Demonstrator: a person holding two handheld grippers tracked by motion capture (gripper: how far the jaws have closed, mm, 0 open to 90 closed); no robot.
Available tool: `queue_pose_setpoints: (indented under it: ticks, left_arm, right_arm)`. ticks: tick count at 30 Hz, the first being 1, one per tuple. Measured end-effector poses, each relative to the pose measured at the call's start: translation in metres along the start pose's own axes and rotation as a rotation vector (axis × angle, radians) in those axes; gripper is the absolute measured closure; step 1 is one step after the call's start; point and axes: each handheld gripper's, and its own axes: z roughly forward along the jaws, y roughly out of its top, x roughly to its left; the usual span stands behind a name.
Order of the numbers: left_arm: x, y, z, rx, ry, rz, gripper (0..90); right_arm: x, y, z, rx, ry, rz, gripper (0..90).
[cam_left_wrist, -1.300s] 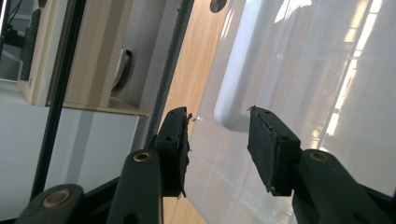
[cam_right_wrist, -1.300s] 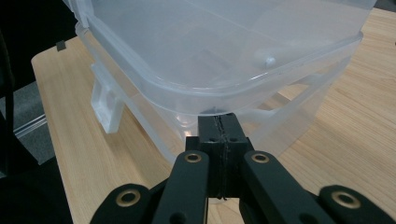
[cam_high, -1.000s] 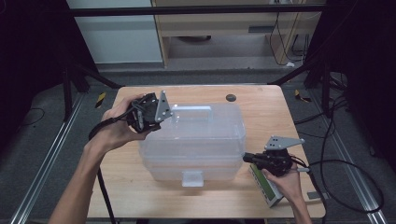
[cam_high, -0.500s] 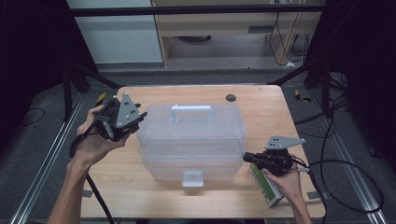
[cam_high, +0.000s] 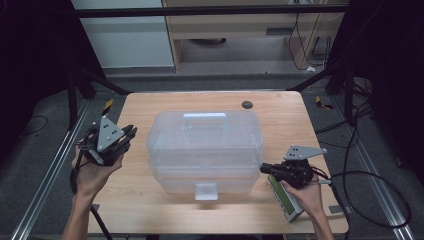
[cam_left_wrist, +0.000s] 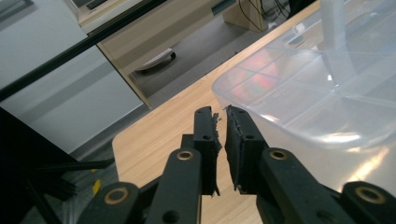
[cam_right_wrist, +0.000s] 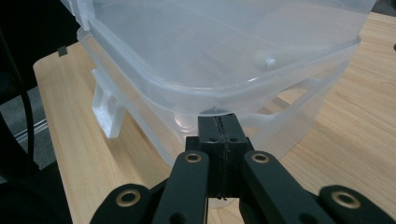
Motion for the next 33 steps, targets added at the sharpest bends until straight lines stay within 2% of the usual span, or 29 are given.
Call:
queue_pose_setpoints:
  ticks: [1,2,6,12,15,22,29,33]
  left_arm:
    - [0.0,0.0,0.0,0.0,0.0,0.0,83.5]
    - [-0.003,-0.009,0.001,0.003,0.009,-0.031,84.7]
    - [-0.008,-0.026,0.005,0.009,0.01,-0.08,86.7]
    - [-0.017,-0.05,0.013,0.026,-0.025,-0.127,87.6]
    - [-0.019,-0.057,0.016,0.048,-0.03,-0.126,87.8]
    - [-0.029,-0.071,0.016,0.064,-0.041,-0.144,87.8]
    - [-0.037,-0.08,0.02,0.06,-0.059,-0.158,87.5]
    - [-0.046,-0.079,0.024,0.058,-0.066,-0.135,86.6]
  right_arm:
    - [0.0,0.0,0.0,-0.001,0.0,0.0,90.0]
    - [0.0,0.0,0.0,-0.003,-0.001,0.001,90.0]
    - [0.0,0.0,0.0,-0.005,0.0,0.001,90.0]
    - [-0.001,0.001,-0.001,-0.015,0.003,0.004,90.0]
    - [-0.001,0.001,-0.001,-0.02,0.006,0.007,90.0]
    - [0.0,0.003,-0.002,-0.024,-0.002,0.002,90.0]
    - [0.0,0.006,-0.003,-0.04,-0.003,0.0,90.0]
    - [0.0,0.007,-0.004,-0.048,-0.008,0.004,90.0]
